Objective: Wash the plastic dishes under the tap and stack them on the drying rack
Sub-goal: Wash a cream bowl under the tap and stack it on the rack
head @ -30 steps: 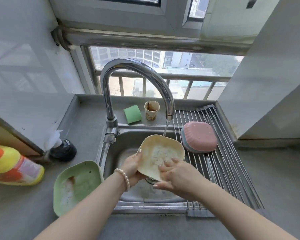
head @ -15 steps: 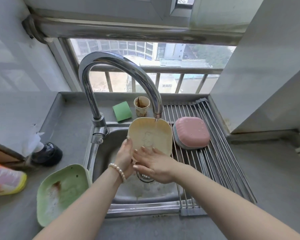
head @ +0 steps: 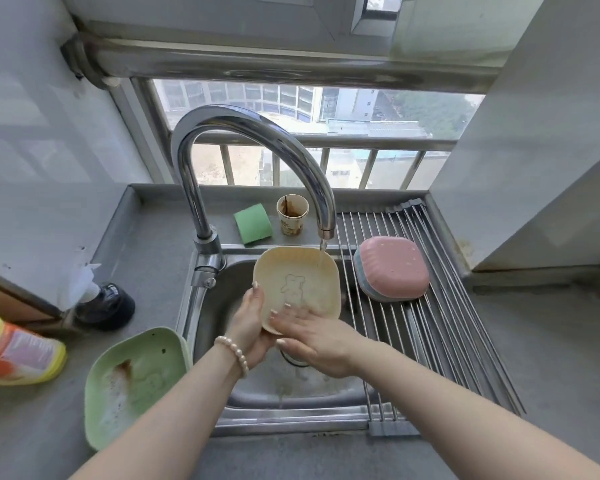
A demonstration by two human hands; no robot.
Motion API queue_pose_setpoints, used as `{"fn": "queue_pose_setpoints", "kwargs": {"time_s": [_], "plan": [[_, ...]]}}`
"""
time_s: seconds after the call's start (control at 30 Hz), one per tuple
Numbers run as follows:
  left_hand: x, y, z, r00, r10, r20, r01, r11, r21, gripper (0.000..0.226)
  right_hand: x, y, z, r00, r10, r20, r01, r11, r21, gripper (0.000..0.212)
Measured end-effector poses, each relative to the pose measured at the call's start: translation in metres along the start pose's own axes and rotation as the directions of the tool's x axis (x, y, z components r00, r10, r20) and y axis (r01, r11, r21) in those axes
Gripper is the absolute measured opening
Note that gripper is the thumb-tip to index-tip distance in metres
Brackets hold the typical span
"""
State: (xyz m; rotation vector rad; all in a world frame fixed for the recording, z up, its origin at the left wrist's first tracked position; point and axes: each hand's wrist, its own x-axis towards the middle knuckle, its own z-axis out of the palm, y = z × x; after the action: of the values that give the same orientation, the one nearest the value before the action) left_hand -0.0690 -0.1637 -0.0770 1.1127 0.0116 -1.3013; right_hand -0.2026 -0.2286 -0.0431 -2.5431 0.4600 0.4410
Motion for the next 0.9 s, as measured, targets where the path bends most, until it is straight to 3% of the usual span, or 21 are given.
{"fn": "queue_pose_setpoints", "kwargs": {"time_s": [0.13,0.23,0.3,0.43,0.57,0.67,0.77,0.9], "plan": [[-0.006,0.002,0.012,0.998,0.037,-0.041,-0.036,0.999,0.017,0.033,0.013,-0.003,-0.011,0.989,0.098,-0.108,-0.111,0.986,-0.128,0.065],[-0.01,-0.001,0.015,1.0,0.026,-0.007,-0.025,0.995,0.092,0.036,0.033,-0.003,-0.01,0.934,0.3,-0.197,-0.305,0.952,0.004,0.081],[-0.012,-0.005,0.02,0.999,0.002,0.037,-0.006,0.994,0.111,0.045,0.044,-0.005,-0.01,0.905,0.37,-0.209,-0.357,0.929,0.098,0.085],[-0.02,-0.003,0.028,1.0,0.0,-0.008,0.0,1.0,-0.014,0.055,0.056,-0.024,-0.006,0.942,0.253,-0.22,-0.183,0.938,0.294,0.076],[-0.018,0.001,0.01,0.997,-0.012,-0.071,0.012,1.0,-0.005,0.055,0.045,-0.035,-0.001,0.972,0.209,-0.105,-0.11,0.806,0.582,0.068],[-0.012,0.004,0.006,0.998,-0.004,-0.07,0.002,0.999,-0.032,0.063,0.034,-0.036,0.008,0.98,0.12,-0.157,-0.009,0.822,0.57,0.065],[-0.009,0.008,0.005,0.975,0.14,-0.171,-0.113,0.98,0.162,0.047,0.02,-0.028,0.016,0.98,0.073,-0.188,0.036,0.854,0.519,0.053],[-0.012,0.021,0.004,0.93,0.308,-0.202,-0.165,0.839,0.518,0.03,0.001,0.003,0.018,0.964,0.14,-0.228,-0.1,0.979,0.178,0.041]]}}
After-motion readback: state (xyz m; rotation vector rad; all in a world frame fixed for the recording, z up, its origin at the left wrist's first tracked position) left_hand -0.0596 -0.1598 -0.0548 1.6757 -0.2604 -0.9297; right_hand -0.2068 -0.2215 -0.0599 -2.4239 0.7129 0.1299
